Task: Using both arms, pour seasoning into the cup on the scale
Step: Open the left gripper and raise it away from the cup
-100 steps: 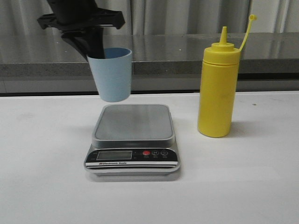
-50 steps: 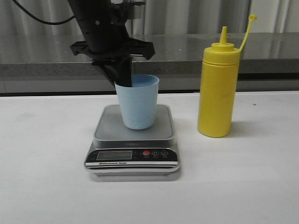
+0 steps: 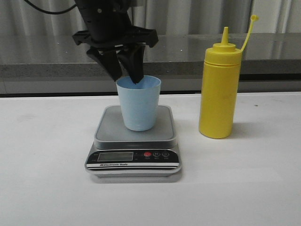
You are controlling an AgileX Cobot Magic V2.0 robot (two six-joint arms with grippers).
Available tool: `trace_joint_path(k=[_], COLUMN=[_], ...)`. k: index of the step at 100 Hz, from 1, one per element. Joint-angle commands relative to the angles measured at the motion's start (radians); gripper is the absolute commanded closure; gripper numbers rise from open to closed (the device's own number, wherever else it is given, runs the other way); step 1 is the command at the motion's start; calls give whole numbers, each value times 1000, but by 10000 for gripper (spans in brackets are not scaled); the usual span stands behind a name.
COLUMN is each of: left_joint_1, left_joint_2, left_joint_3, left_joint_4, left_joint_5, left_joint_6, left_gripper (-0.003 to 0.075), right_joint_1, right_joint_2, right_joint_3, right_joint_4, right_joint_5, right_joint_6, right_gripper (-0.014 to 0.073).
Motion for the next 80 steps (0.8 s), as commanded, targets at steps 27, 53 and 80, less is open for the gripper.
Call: trace_joint_path(k=[27,53,80], left_joint_1=[1,1,1], left_joint_2=[-198,-334,-565], left_joint_3=[-24,96,368], left_joint_4=[-5,-1,-17], left_joint_5=[-23,-91,-217], left_joint_6=[-3,-3,-3], left_gripper=[741,741,741], right_joint_1=[-6,-6,-6], right_joint_2=[-21,-21,-21], right_joint_3=[-17,-17,-17], right_joint_4=[-9,-9,-9], right_joint_5=[-86,-86,-86], right_joint_6=[-8,-8,-8], right_gripper=[652,652,652])
